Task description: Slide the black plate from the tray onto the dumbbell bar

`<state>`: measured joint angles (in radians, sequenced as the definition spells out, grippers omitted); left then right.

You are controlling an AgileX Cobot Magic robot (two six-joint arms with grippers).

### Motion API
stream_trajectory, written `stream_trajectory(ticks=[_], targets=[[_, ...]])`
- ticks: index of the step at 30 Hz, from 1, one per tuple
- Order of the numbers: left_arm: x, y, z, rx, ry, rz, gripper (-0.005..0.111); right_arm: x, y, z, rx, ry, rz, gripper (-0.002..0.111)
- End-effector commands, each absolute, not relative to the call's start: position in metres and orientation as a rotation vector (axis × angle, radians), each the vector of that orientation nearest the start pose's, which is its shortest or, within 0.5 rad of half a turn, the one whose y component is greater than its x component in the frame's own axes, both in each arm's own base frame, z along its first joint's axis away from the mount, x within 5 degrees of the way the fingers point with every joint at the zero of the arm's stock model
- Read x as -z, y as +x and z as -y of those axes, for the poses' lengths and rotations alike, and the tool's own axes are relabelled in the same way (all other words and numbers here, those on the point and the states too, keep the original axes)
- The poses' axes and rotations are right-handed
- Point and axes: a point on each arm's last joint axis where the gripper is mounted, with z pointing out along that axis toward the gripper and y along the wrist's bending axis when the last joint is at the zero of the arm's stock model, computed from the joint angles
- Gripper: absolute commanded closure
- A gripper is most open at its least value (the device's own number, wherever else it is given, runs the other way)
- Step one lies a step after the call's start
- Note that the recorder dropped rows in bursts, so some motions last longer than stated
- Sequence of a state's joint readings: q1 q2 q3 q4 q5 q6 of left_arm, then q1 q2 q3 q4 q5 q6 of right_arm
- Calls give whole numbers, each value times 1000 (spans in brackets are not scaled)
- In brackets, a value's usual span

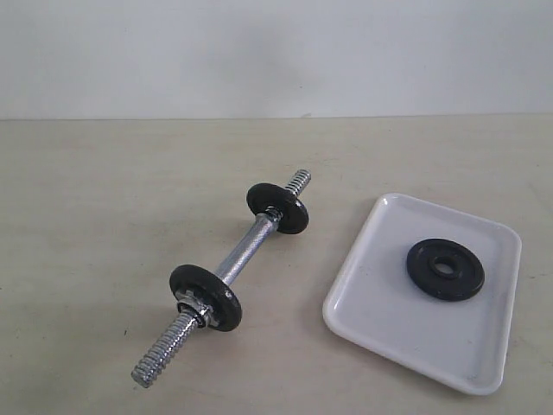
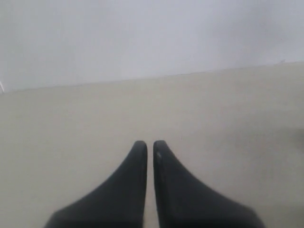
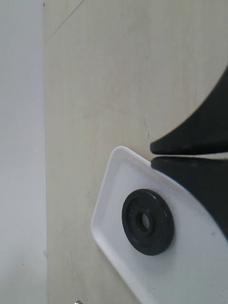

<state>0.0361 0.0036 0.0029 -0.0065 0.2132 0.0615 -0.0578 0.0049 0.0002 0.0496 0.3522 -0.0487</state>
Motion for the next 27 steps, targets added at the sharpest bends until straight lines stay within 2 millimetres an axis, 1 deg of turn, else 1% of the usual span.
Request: stream_trajectory(ticks=[1,2,5,8,11,14,18,21,23,27], targets=[[-229,53,-3,112,-146,-1300,102,-182,53,2,30,39,-1832,109],[-236,51,-3,173,-185,-1216,102,-182,53,2,30,39,-1832,109],[-249,47,-3,301,-251,-1093,102,-182,53,2,30,39,-1832,109],[-260,44,-3,389,-303,-1083,102,-182,53,2,30,39,-1832,109],[-266,43,-3,447,-354,-1137,102,-182,53,2,29,40,-1832,109],[-277,40,-2,452,-367,-1182,102,-182,53,2,29,40,-1832,109],[-291,35,-1,367,-308,-1211,102,-182,53,2,29,40,-1832,109],[-299,31,-1,354,-284,-1164,102,-182,53,2,29,40,-1832,109],[-305,29,-1,359,-269,-1104,102,-182,53,2,29,40,-1832,109],[-310,26,-1,363,-254,-1041,102,-182,53,2,30,39,-1832,109]])
